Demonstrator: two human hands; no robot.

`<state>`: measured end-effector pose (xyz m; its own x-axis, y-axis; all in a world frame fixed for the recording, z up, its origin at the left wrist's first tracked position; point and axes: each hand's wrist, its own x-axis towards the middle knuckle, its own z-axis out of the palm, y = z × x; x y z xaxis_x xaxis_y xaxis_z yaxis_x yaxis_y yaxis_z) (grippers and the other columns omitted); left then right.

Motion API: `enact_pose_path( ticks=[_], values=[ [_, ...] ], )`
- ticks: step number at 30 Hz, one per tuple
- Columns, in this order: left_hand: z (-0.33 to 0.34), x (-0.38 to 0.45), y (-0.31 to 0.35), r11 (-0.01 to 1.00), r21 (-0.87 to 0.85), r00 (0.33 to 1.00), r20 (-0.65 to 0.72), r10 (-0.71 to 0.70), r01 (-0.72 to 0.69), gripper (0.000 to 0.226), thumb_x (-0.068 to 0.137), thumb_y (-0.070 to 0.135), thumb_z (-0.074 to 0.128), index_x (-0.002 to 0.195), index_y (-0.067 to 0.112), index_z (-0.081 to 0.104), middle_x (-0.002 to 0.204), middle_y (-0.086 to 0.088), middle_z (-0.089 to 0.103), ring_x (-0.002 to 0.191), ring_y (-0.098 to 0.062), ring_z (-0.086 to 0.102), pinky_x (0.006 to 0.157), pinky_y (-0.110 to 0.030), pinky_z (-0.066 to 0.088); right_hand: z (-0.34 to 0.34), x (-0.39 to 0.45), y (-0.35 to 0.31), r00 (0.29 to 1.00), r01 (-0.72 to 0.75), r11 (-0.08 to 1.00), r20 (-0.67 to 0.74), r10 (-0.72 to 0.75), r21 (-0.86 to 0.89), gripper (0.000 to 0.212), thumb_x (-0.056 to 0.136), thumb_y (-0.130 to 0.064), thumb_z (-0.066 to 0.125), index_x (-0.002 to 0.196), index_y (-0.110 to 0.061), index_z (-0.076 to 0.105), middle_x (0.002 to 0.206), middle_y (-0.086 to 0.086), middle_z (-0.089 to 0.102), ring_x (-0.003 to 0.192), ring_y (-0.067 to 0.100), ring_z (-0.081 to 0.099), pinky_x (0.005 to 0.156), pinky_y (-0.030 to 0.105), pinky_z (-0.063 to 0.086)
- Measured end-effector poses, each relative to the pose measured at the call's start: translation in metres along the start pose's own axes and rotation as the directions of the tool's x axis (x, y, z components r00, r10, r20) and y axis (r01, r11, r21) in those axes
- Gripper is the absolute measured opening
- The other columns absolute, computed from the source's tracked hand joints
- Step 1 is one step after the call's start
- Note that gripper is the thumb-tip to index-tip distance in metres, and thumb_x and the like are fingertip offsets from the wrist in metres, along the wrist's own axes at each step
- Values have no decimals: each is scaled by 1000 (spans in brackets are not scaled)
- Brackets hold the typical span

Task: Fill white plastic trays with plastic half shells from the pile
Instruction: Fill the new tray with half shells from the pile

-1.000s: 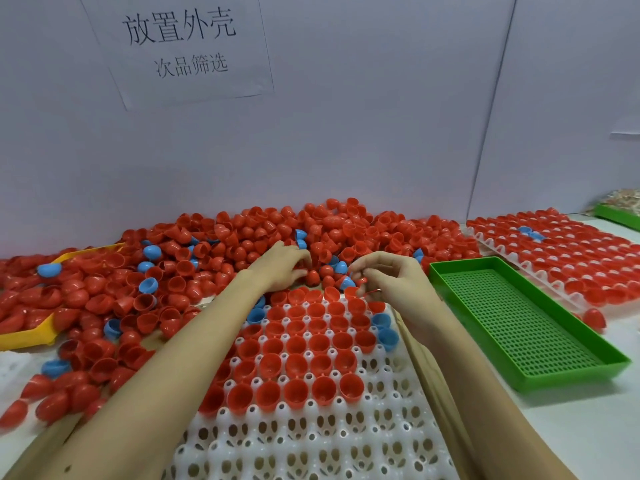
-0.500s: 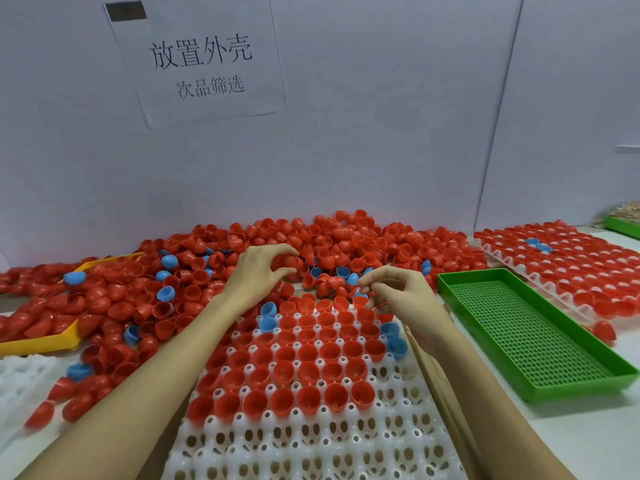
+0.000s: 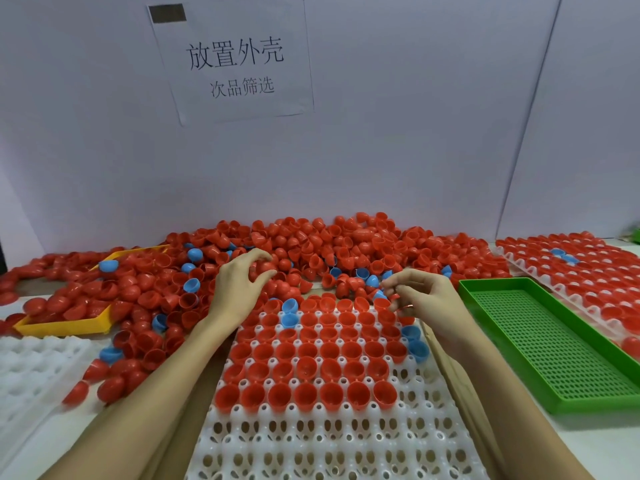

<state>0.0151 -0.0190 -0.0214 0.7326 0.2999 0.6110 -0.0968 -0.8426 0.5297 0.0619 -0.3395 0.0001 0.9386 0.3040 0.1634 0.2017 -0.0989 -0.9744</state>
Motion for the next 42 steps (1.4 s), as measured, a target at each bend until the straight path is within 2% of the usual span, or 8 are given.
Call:
enact_pose_path(
  ticks=[7,12,21,25,30,33,37,42],
  values=[
    [-14,-13,20,957,-275,992,-54,-111,92,22,96,20,71,118,19,68,115,10,72,108,-1,67,95,-11,49,0,0,0,1000,16,1000,6,-16,0,30,100,9,53,95,-6,78,88,9,78,67,15,69,72,31,59],
    [-26,-49,66,656,-687,950,231,-209,312,31,95,38,67,115,14,60,111,-2,78,91,-28,78,85,-35,62,2,-1,-3,998,46,999,51,-47,18,29,101,8,53,96,-6,78,88,5,78,68,15,69,67,24,59],
    [-38,-73,87,409,-700,802,575,-163,585,35,92,45,68,115,20,77,96,-20,74,91,-28,76,85,-25,58,12,-10,-13,962,163,987,224,-156,-12,21,102,-3,63,103,-16,78,96,9,78,76,22,72,73,30,60],
    [-38,-75,85,323,-707,770,622,-140,629,45,94,52,67,118,15,77,120,-13,74,108,-21,72,96,-23,54,25,-19,-24,901,300,954,329,-284,3,12,99,-11,71,104,-20,78,99,6,77,77,24,74,71,28,60],
    [-37,-79,89,287,-738,788,604,-121,611,42,99,45,65,121,10,75,123,-18,72,111,-24,70,97,-28,55,41,-29,-31,838,415,910,386,-385,7,10,96,-21,77,106,-23,78,106,1,75,78,22,73,72,28,59],
    [-31,-87,95,385,-741,827,546,-131,550,34,99,41,65,120,17,75,119,-10,75,114,-21,71,98,-37,56,50,-32,-27,833,461,881,393,-390,-102,17,91,-25,82,106,-28,77,99,-3,72,75,24,70,69,44,62],
    [-27,-94,102,551,-696,883,422,-204,460,24,93,40,70,114,30,77,107,1,79,106,-13,74,98,-34,59,56,-32,-19,809,538,812,411,-421,-227,14,89,-23,84,99,-28,76,89,-8,69,71,21,66,64,39,59],
    [-36,-86,99,627,-656,862,504,-49,420,41,97,53,62,133,33,65,116,5,77,108,-14,74,98,-32,57,28,-24,-28,851,478,833,380,-363,-277,8,89,-26,82,94,-24,76,81,-3,73,67,16,70,66,35,61]
  ],
)
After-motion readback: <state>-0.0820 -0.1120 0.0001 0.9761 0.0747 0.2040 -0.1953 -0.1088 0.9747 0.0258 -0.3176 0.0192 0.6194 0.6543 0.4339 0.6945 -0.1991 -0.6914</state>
